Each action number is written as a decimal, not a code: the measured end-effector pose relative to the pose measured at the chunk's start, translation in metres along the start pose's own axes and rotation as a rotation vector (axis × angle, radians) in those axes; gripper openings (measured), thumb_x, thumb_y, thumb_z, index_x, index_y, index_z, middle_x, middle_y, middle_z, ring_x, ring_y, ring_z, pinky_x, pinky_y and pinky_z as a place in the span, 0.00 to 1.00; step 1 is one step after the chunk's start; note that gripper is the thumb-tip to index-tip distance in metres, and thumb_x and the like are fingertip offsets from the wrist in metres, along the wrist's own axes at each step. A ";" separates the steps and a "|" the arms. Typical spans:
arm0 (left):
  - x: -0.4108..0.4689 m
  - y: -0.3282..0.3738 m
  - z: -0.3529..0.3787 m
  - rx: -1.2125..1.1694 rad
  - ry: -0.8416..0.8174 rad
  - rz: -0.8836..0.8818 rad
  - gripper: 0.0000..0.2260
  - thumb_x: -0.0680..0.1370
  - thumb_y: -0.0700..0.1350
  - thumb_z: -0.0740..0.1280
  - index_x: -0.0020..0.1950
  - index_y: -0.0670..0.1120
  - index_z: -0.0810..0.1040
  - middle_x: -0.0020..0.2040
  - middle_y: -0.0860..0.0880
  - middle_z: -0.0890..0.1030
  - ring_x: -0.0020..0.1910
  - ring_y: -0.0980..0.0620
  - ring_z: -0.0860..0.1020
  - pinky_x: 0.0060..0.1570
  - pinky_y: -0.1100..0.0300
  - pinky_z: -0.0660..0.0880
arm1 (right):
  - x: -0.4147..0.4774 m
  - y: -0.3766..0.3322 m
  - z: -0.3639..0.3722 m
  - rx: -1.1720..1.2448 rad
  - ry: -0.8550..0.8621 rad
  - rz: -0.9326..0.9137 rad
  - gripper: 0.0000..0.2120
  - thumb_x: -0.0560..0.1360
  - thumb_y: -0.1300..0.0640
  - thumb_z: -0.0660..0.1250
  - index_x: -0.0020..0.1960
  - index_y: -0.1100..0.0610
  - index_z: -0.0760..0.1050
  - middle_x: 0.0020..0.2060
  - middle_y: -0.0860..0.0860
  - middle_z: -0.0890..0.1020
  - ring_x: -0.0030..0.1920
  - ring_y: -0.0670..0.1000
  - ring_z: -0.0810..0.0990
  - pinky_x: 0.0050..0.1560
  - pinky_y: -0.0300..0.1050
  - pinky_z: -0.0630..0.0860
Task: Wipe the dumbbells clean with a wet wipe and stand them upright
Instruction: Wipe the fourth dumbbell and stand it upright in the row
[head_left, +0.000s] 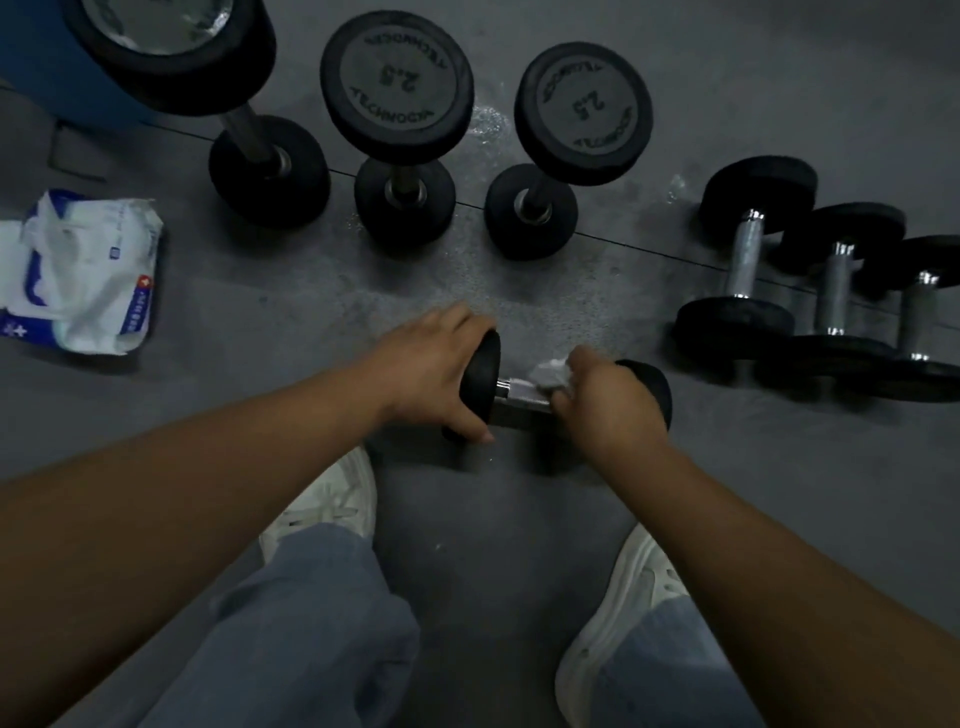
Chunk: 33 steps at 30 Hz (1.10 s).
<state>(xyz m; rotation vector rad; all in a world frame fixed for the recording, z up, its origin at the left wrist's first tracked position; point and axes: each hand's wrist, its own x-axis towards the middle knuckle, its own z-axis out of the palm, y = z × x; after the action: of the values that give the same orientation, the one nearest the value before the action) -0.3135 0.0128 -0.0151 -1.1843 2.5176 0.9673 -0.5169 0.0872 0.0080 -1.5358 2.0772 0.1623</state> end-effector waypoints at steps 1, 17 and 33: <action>-0.005 0.001 0.005 0.011 0.038 0.005 0.51 0.56 0.71 0.75 0.72 0.51 0.61 0.66 0.51 0.67 0.63 0.48 0.69 0.57 0.53 0.71 | -0.001 -0.002 0.004 -0.001 0.024 0.008 0.06 0.76 0.54 0.64 0.50 0.54 0.70 0.41 0.49 0.76 0.42 0.53 0.76 0.36 0.43 0.67; -0.002 -0.002 0.007 -0.194 -0.004 -0.033 0.53 0.57 0.65 0.79 0.75 0.52 0.57 0.72 0.51 0.62 0.68 0.48 0.69 0.64 0.51 0.72 | -0.010 -0.017 0.024 -0.226 -0.026 -0.041 0.20 0.78 0.59 0.57 0.70 0.60 0.67 0.62 0.56 0.74 0.60 0.58 0.74 0.62 0.51 0.69; -0.085 0.023 0.040 -0.009 -0.049 0.049 0.54 0.64 0.66 0.75 0.80 0.49 0.50 0.79 0.52 0.52 0.73 0.50 0.65 0.67 0.55 0.70 | -0.099 -0.028 0.059 -0.203 -0.143 -0.116 0.25 0.80 0.58 0.53 0.76 0.58 0.57 0.73 0.57 0.63 0.71 0.58 0.63 0.70 0.55 0.62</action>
<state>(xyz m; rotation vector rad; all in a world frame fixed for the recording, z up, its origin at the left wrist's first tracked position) -0.2783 0.1021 0.0017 -1.0927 2.5170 1.0077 -0.4506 0.1862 0.0127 -1.7054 1.9017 0.4386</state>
